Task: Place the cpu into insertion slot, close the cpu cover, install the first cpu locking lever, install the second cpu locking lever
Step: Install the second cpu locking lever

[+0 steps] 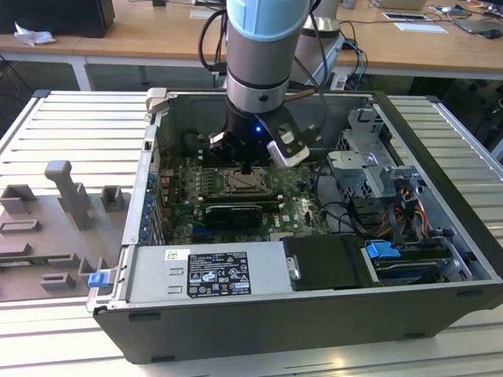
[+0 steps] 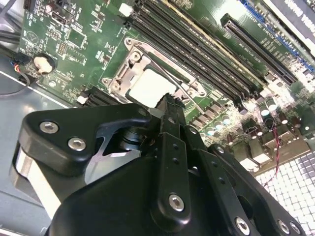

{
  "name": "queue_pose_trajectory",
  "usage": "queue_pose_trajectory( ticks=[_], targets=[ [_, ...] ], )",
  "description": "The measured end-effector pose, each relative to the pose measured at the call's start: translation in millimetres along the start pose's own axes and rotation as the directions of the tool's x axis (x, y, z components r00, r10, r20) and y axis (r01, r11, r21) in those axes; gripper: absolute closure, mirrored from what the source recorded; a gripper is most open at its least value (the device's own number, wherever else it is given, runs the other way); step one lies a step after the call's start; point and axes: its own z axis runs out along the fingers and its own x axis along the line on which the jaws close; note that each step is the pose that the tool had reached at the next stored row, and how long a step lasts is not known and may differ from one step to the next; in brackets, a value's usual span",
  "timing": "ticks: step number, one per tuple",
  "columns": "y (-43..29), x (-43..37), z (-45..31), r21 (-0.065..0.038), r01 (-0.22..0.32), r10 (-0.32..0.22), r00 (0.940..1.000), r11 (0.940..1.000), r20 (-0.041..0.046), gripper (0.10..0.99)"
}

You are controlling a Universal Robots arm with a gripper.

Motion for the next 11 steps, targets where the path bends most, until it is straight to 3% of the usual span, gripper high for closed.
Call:
queue_pose_trajectory(
  ticks=[11],
  targets=[
    [-12.4, 0.1, 1.5, 0.000, -0.003, 0.003, 1.0000, 1.0000, -0.0003, 0.980]
  ],
)
